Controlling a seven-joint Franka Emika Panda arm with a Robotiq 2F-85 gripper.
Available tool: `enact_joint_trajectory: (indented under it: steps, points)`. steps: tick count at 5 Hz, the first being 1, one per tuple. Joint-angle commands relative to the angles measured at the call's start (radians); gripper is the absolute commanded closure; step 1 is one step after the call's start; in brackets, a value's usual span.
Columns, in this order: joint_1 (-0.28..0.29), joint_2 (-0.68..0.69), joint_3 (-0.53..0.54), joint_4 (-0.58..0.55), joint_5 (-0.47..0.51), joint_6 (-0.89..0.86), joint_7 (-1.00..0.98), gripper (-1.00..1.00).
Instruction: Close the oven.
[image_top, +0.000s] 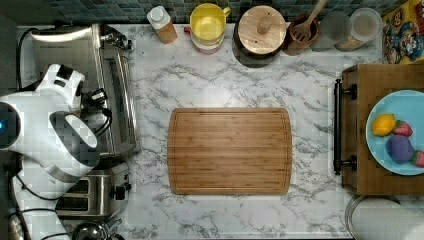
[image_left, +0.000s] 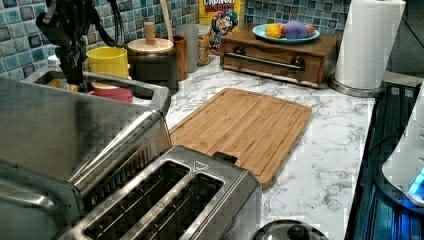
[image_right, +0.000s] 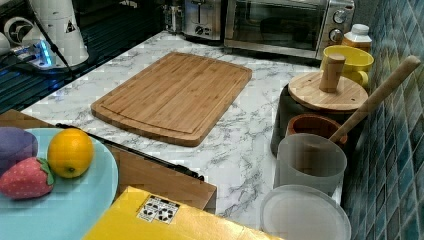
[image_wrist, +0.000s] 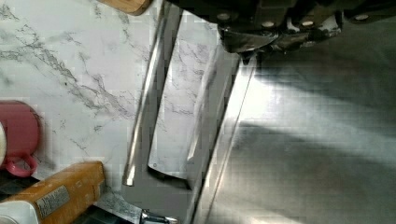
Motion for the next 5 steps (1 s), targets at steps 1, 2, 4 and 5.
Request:
enact_joint_trajectory:
  steps: [1,2,4,5]
  points:
    - [-0.017,-0.015,-0.006,0.145,-0.024,-0.186,0.091,1.00]
    - [-0.019,-0.015,-0.005,0.145,-0.024,-0.186,0.091,1.00]
    - [-0.020,-0.015,-0.003,0.145,-0.025,-0.186,0.092,1.00]
    - [-0.006,-0.015,-0.019,0.145,-0.020,-0.186,0.089,1.00]
